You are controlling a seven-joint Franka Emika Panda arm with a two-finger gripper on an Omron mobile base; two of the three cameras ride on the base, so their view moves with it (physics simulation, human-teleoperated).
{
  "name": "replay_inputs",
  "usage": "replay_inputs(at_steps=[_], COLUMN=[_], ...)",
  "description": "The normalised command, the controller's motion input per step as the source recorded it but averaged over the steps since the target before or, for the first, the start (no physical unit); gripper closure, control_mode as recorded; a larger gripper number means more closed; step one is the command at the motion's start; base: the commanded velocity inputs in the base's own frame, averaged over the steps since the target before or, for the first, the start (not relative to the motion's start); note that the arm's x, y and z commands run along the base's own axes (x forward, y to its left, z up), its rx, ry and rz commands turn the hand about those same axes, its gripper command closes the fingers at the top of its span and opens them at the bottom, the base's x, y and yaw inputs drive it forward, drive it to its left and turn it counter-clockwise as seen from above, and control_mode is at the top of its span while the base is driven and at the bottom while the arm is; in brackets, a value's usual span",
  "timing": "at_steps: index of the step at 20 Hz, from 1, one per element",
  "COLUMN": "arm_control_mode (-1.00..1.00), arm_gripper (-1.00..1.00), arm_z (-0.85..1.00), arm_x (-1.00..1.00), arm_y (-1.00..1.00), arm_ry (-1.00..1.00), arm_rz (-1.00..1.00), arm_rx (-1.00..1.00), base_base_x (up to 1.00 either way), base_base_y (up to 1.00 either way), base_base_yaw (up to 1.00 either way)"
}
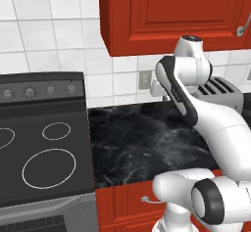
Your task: Navigate to the microwave.
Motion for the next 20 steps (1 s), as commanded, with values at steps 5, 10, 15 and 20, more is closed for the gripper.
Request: replay_inputs(at_steps=[5,10,15,20], arm_control_mode=[-1.00,-1.00,-1.00,-1.00], arm_gripper=[-1.00,-1.00,-1.00,-1.00], arm_z=[0.00,0.00,0.00,0.25], arm_x=[-0.77,-1.00,-1.00,-0.96], arm_y=[0.00,0.00,0.00,-0.01], arm_ry=[-0.07,-0.17,-0.11,-0.06], arm_rz=[0.00,0.00,0.00,0.00], arm_rx=[-0.01,0.00,0.00,0.00], base_base_x=[0.00,0.00,0.00,0.00], base_base_y=[0.00,0.00,0.00,0.00], base_base_yaw=[0.00,0.00,0.00,0.00])
